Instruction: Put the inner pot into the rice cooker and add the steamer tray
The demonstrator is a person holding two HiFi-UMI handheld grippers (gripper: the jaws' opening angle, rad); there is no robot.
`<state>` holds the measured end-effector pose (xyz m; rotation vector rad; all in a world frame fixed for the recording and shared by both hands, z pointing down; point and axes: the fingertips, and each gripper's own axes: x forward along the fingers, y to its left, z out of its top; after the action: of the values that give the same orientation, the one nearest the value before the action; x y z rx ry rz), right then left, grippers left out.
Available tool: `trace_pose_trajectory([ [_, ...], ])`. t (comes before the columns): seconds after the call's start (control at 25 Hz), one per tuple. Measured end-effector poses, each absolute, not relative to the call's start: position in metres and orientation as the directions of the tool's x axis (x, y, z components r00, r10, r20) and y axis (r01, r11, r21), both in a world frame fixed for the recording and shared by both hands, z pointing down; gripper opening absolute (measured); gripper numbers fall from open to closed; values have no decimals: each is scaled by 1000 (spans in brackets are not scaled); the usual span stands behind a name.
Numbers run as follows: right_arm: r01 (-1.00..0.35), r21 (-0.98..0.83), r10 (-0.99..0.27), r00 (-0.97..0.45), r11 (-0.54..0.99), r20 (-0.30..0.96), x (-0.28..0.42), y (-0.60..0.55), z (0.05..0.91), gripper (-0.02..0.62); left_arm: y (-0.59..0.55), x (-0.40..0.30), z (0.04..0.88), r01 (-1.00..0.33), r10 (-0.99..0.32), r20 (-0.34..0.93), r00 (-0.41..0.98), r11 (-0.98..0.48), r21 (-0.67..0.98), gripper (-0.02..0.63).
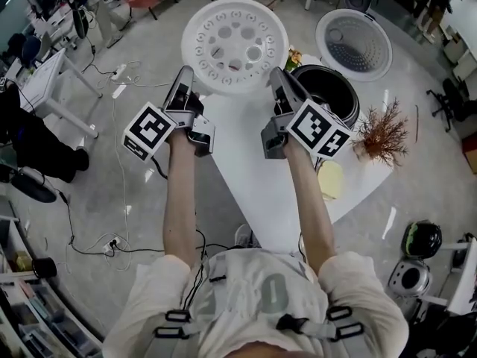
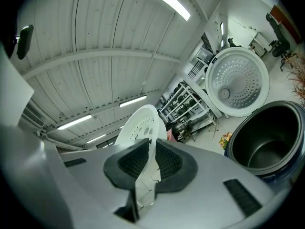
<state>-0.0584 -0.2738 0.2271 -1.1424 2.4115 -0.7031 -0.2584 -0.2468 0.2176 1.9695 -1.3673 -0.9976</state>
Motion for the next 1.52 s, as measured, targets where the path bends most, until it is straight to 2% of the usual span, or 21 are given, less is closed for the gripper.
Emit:
trace_pose_trajectory([
  [0.4,-669,-571,-851,-515,476,-106,-43,-269,238,40,-262,-244,228,-566,-923,-232,307,-373,735,35],
  [0.64,-741,-581,-926,-373,337,-61,70,-289,248,41,-310,-128,230,-589,-878,-179,445,-437,680,37],
  [1.04,-811,-568,-984,-179,140,14,151,-292,282,43,-350,-39,270,-567,-790,-89,607,-509,648,37],
  [1.24,-816,-568,-987,-155,110,32,168,-293,292,43,-358,-19,281,-572,-777,-62,627,-513,640,37],
  [1.52,-811,-580,-984,-151,70,92,170,-301,311,48,-367,-16,291,-662,-790,16,613,-503,556,37],
])
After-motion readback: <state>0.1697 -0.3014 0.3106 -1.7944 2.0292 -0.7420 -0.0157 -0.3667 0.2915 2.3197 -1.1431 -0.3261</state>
